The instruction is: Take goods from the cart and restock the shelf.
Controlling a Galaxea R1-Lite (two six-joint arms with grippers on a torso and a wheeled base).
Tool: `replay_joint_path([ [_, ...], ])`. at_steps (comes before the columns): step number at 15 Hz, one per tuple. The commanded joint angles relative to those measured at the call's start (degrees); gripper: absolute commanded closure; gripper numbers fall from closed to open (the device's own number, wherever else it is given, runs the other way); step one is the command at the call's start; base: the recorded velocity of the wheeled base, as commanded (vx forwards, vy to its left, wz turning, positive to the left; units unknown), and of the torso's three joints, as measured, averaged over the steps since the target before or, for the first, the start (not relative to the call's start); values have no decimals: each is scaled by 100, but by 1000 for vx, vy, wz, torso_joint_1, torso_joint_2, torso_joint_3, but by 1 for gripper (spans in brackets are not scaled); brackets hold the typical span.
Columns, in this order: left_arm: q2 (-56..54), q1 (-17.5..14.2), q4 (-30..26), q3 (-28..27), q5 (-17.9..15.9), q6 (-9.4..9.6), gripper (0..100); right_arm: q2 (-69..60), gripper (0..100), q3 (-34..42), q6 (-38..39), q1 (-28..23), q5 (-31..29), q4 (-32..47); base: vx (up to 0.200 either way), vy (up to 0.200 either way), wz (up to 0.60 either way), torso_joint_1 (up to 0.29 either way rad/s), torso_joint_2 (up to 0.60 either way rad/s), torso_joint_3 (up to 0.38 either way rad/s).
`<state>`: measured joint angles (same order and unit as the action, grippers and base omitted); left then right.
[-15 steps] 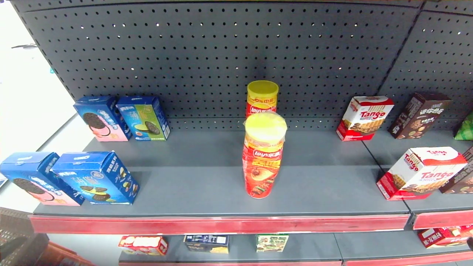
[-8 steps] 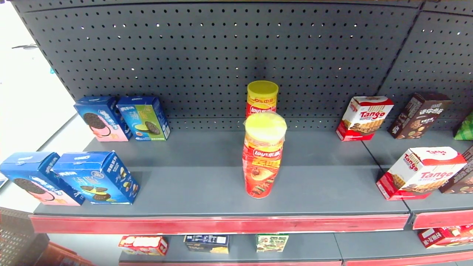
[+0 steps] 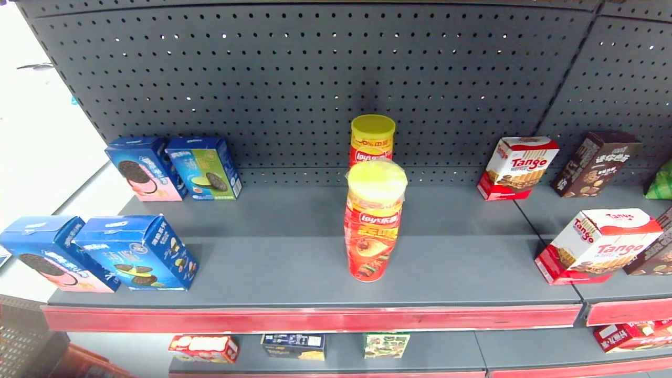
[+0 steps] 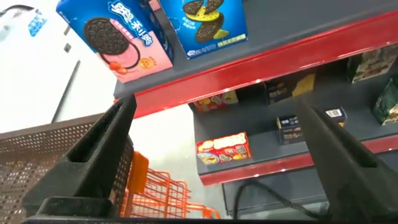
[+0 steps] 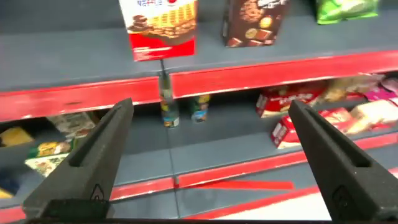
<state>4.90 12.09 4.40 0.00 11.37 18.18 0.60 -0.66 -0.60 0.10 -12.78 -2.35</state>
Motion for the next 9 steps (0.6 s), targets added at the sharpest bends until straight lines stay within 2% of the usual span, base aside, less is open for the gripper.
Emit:
replay_joint_path([
  [1, -15, -5, -1, 0, -4, -16, 0, -60, 0, 39, -11, -1, 126, -2, 0, 0, 0, 0, 0, 0],
  [2, -15, -5, -9, 0, -4, -95, 0, -60, 0, 66, -28, -10, 1603, 121, 0, 0, 0, 0, 0, 0],
  [4, -15, -5, -9, 0, -12, -218, 0, -60, 0, 39, 7, -10, 1541, 314, 0, 0, 0, 0, 0, 0],
  [9, -7, -14, -9, 0, 49, -271, 0, -60, 0, 48, 33, -10, 1497, 297, 0, 0, 0, 0, 0, 0],
])
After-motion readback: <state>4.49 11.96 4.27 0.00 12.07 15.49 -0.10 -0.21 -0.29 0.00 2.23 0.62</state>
